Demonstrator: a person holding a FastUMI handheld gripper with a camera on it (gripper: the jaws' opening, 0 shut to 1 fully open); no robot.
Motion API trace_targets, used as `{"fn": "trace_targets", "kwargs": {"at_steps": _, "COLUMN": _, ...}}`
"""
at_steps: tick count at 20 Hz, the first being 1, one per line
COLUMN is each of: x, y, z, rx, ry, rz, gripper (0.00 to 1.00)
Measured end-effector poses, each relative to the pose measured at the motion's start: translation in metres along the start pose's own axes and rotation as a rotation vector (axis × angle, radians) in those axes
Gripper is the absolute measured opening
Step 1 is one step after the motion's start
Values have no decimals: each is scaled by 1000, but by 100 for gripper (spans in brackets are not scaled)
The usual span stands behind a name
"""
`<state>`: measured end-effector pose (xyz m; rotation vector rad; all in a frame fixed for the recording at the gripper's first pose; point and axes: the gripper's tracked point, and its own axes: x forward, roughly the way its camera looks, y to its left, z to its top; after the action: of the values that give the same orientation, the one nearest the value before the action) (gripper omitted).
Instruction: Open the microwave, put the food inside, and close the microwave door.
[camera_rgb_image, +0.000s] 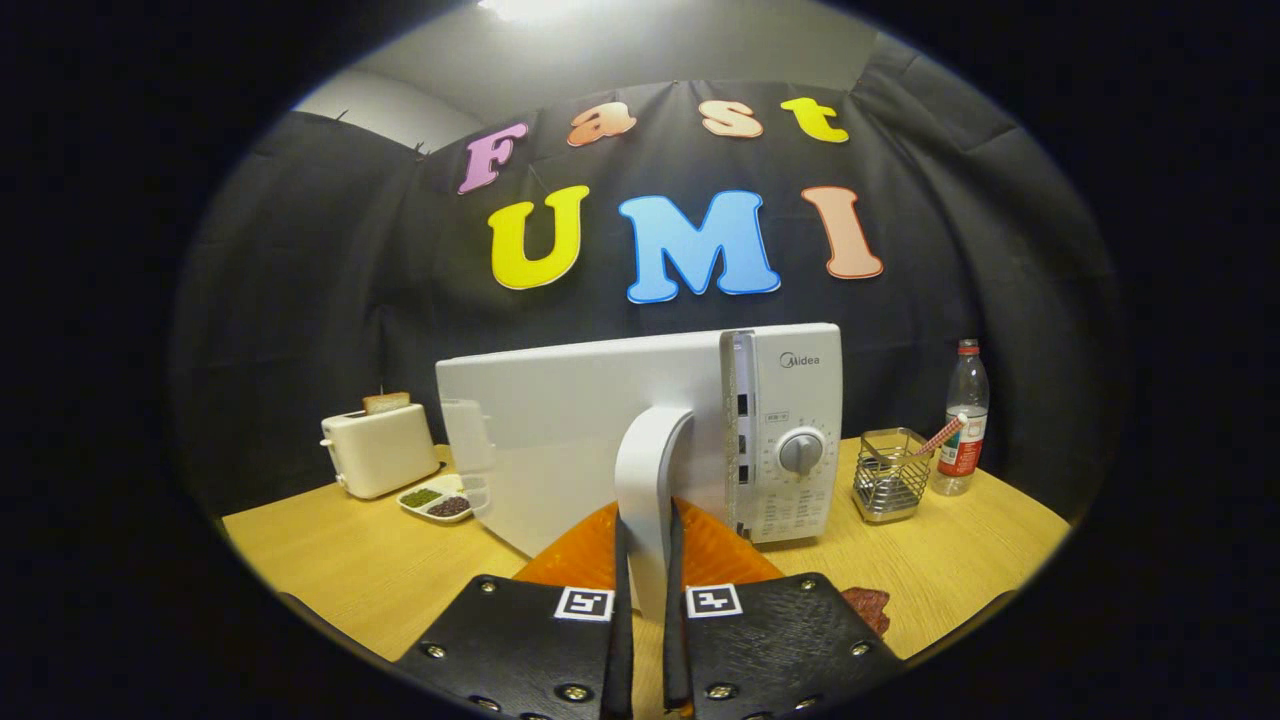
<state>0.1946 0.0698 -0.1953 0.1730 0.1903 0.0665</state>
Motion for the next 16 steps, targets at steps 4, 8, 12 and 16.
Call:
{"fn": "trace_targets", "kwargs": {"at_steps": 4, "x": -29, "y": 36, "z": -5, "rx": -1, "ry": -5, "rz": 75, "gripper": 12}}
{"fn": "trace_targets", "kwargs": {"at_steps": 8, "x": -53, "y": 75, "z": -9, "rx": -22, "ry": -29, "rz": 131, "gripper": 12}}
{"fn": "trace_targets", "kwargs": {"at_steps": 12, "x": -71, "y": 115, "z": -15, "rx": -8, "ry": -36, "rz": 158, "gripper": 11}}
{"fn": "trace_targets", "kwargs": {"at_steps": 16, "x": -81, "y": 156, "z": -20, "rx": -5, "ry": -45, "rz": 167, "gripper": 11}}
